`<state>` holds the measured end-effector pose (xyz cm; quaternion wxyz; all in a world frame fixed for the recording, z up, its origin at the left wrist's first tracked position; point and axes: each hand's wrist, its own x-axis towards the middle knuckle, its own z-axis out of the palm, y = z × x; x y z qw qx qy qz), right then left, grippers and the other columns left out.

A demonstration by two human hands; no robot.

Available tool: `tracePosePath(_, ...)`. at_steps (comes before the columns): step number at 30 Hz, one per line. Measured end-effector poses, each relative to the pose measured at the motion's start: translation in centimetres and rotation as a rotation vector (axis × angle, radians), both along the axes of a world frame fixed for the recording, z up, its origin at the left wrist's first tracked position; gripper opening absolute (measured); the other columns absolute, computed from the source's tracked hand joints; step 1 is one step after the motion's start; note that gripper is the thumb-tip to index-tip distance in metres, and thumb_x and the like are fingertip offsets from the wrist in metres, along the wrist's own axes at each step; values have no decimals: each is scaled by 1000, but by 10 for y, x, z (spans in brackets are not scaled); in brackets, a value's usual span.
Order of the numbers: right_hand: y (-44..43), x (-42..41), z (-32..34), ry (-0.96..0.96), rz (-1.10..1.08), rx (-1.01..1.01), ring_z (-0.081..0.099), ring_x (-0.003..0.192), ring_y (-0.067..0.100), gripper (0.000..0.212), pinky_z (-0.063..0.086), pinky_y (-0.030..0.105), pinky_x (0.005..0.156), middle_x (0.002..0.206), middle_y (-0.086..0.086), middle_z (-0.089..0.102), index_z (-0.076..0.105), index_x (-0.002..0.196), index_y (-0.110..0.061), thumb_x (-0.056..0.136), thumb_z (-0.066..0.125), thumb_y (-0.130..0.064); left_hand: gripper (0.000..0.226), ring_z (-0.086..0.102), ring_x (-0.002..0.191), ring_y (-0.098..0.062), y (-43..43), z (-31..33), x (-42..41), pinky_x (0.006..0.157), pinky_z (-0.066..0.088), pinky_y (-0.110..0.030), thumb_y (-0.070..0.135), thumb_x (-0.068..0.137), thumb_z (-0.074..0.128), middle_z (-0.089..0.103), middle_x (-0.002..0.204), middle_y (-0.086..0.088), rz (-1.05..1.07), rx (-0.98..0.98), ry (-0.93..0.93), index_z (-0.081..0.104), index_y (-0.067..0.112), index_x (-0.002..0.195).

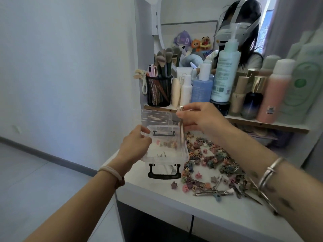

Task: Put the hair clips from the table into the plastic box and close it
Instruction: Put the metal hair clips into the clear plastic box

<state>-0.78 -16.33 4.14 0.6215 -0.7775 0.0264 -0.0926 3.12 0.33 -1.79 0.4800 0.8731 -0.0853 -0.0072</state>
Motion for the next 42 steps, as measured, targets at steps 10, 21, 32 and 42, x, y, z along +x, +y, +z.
tracePosePath(10,-8,-10,-11,68,23,-439,65,79,13,3,55,28,80,81,-1,66,62,84,-19,86,62,-16,8,45,66,-14,-2,0,-3,53,37,-23,14,93,47,49,84,0,-3,-170,90,51,17,99)
tracePosePath(21,-25,-45,-66,258,279,-1141,63,89,14,19,51,25,78,102,-2,69,68,104,-15,88,58,-16,8,45,63,-12,-5,2,-9,50,34,-21,11,93,47,48,78,1,10,-217,108,50,15,99)
tracePosePath(32,-27,-25,-20,40,-44,-741,53,63,0,9,42,5,52,69,-15,57,66,81,-19,84,63,-12,10,45,63,-14,-3,-1,-6,53,37,-22,11,93,47,50,81,-1,-1,-198,92,51,16,100)
tracePosePath(42,-70,-12,-33,195,-310,-844,59,96,21,18,42,27,81,109,9,68,71,100,-10,87,58,-11,10,45,67,-14,-10,-3,-1,54,36,-24,11,93,46,50,85,-2,3,-204,78,51,16,99)
